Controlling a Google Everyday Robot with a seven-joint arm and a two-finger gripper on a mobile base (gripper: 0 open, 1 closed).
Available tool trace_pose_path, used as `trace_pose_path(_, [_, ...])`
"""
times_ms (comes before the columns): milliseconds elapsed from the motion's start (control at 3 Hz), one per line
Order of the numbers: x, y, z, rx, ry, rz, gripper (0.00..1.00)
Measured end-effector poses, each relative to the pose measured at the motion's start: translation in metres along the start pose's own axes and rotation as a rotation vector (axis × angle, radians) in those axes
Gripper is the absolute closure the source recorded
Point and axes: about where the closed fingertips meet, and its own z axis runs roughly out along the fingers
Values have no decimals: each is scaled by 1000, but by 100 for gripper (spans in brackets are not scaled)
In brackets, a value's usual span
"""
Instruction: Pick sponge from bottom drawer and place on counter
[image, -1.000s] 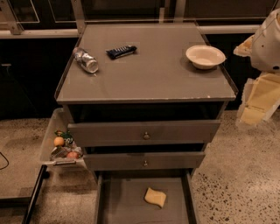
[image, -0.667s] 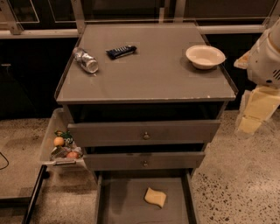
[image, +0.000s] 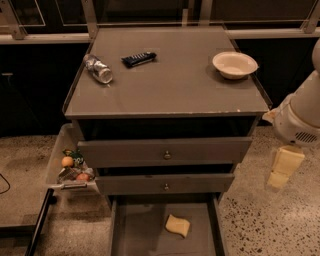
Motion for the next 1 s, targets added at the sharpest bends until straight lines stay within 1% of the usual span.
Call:
trace_pose_path(333, [3, 12, 52, -15, -28, -57, 0])
trace_pose_path(667, [2, 21, 104, -48, -43, -78, 0])
trace_pose_path(1000, [2, 21, 104, -48, -43, -78, 0])
